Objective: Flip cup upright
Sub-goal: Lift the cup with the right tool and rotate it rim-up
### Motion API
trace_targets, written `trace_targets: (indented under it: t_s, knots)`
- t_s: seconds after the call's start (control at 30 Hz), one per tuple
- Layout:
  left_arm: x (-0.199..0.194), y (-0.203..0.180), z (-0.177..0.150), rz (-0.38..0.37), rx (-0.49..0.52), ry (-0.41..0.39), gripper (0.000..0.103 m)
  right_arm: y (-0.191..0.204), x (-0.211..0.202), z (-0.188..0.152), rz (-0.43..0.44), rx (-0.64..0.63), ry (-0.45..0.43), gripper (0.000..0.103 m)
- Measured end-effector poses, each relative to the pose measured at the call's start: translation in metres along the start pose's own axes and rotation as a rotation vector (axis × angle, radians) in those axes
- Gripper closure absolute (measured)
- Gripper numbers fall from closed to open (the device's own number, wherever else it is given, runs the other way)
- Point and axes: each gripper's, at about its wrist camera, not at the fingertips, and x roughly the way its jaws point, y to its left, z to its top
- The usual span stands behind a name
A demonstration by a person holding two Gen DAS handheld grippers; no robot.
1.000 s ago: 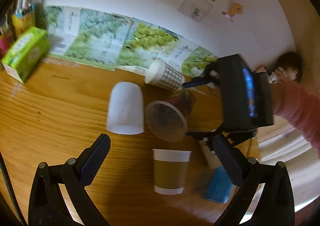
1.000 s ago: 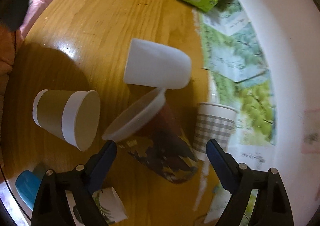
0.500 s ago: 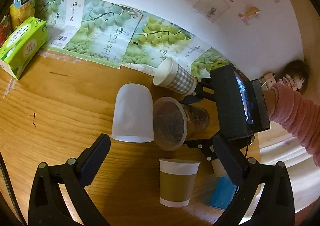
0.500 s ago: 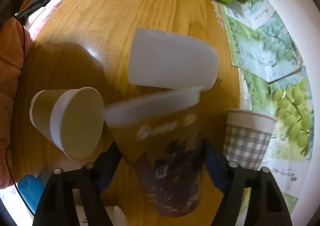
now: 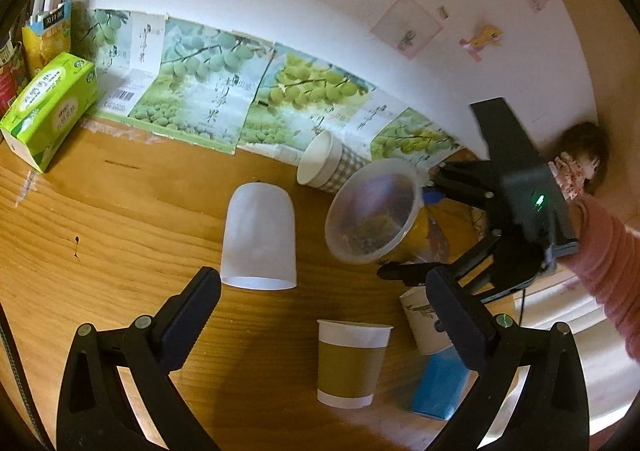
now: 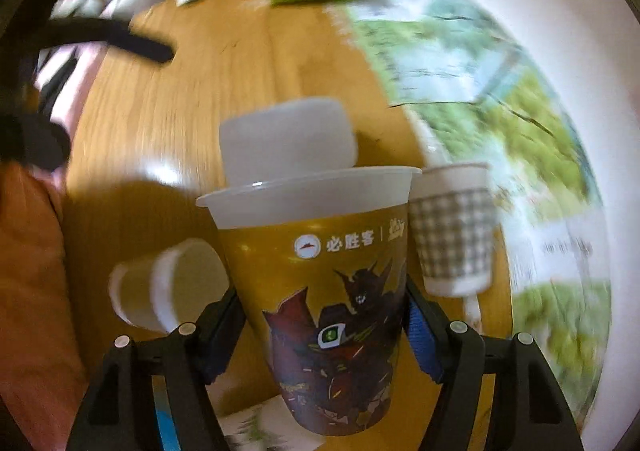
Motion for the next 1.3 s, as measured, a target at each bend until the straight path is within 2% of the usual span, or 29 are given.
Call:
trace_targets:
  t_s: [0.1,0.2,0.3,0.4,0.57,0.63,0.7,0.77,0.87,0.97,1.17,1.3]
  knots:
    - [-0.011,-0.008,-0.002,-0.008,0.014,-0.019,0.001,-0.003,-0.024,-0.003,0.007,0.158,-0.035,0.030]
    - [-0.022,-0.018,-0.005,0.003,0.050,-0.034,0.001,-0.001,-0.039,-0.010,-0.007,0.318,-0.029,0.030]
    - [-0.034,-0.027,-0.014,0.004,0.077,-0.043,0.001,0.003,-0.048,-0.022,0.063,0.500,-0.065,0.030]
    - [-0.042,-0.033,-0.023,0.009,0.085,-0.046,0.001,0.020,-0.059,-0.031,0.127,0.639,-0.122,0.030]
    - [-0.056,-0.038,-0.047,0.028,0.089,-0.046,0.001,0.057,-0.068,-0.059,0.135,0.806,-0.212,0.030]
    - [-0.060,-0.037,-0.058,0.034,0.078,-0.032,0.001,0.071,-0.067,-0.073,0.184,0.901,-0.243,0.030]
    - [-0.063,-0.038,-0.068,0.040,0.074,-0.021,0.001,0.082,-0.061,-0.090,0.289,1.033,-0.279,0.030]
    - [-0.066,-0.039,-0.081,0.052,0.076,-0.008,0.001,0.096,-0.059,-0.104,0.321,1.105,-0.304,0.030]
    - [-0.070,-0.040,-0.101,0.067,0.085,0.018,0.001,0.118,-0.055,-0.123,0.287,1.192,-0.301,0.030]
    - [-0.075,-0.043,-0.122,0.067,0.103,0.048,0.001,0.140,-0.046,-0.142,0.320,1.280,-0.299,0.030]
    - [-0.076,-0.044,-0.149,0.089,0.131,0.098,0.001,0.178,-0.021,-0.164,0.345,1.355,-0.263,0.030]
    - [-0.075,-0.040,-0.157,0.090,0.129,0.129,0.001,0.195,-0.005,-0.166,0.357,1.383,-0.242,0.030]
